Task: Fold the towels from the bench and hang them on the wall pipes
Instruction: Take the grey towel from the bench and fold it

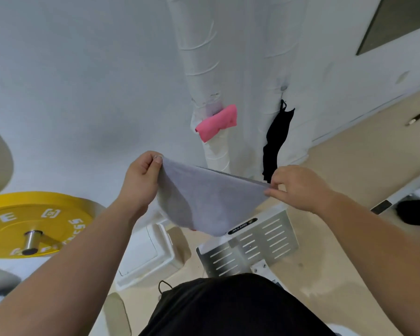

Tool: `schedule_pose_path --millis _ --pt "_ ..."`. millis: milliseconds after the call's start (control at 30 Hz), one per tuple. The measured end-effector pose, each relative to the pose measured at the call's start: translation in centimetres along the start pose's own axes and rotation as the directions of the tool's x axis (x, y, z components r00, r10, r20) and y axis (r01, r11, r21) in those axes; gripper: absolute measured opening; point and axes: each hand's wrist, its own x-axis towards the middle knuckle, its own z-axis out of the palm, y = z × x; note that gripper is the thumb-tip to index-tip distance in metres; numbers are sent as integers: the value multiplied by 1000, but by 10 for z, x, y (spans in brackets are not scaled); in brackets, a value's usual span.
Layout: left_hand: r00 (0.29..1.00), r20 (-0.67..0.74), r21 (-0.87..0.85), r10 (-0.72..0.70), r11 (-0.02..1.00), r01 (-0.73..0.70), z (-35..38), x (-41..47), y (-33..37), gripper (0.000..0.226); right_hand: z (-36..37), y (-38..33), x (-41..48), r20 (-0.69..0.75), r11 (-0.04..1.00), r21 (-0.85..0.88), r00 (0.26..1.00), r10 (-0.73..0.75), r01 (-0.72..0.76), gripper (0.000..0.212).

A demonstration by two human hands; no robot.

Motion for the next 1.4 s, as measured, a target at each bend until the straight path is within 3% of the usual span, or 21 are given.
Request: schedule_pose_path --millis 133,200,333,467,600,667,733,867,967,1100,1233,1300,1400 --pt "996 20 -49 -83 995 84 9 15 -16 29 -23 6 -6 -239 998 27 969 57 -52 49" --pt "990 41 -53 -138 989 140 19 16 -26 28 -28 8 -9 -265 996 38 960 93 -86 43" --pt "978 73 -99 -197 974 204 32 17 -36 28 -31 7 -18 -265 927 349 934 241 -140 25" --pt "977 92 -192 -194 959 208 31 14 -25 30 -45 -5 -25 -167 568 818 906 390 -94 31" --pt "981 120 -309 -153 933 183 23 9 -12 29 -57 -17 -34 -115 262 965 863 492 -21 23" --pt "980 126 -298 -152 937 184 22 9 -9 29 -53 -18 -34 -18 132 989 844 536 -62 32" --pt "971 135 -275 -198 934 228 23 8 -8 26 -41 -19 -33 27 150 978 802 597 -144 33" --pt "928 158 -207 -336 908 364 30 6 -11 18 -17 -32 -30 -170 399 901 710 684 -169 23" --pt "925 136 -225 -354 898 377 37 -6 -5 18 -14 -54 -28 -254 489 857 690 678 -164 18" --pt "962 134 -230 -240 936 266 52 -35 19 25 -17 -97 -25 -253 470 879 760 599 -78 15" --pt "988 133 -207 -84 972 110 70 -63 44 26 -22 -138 -18 -187 348 938 857 481 10 24" --pt "988 142 -252 -58 963 93 75 -71 54 28 -25 -148 -17 -158 295 955 884 440 24 30" --pt "987 155 -282 -42 955 85 74 -73 63 29 -28 -148 -18 -162 315 948 911 379 37 36"
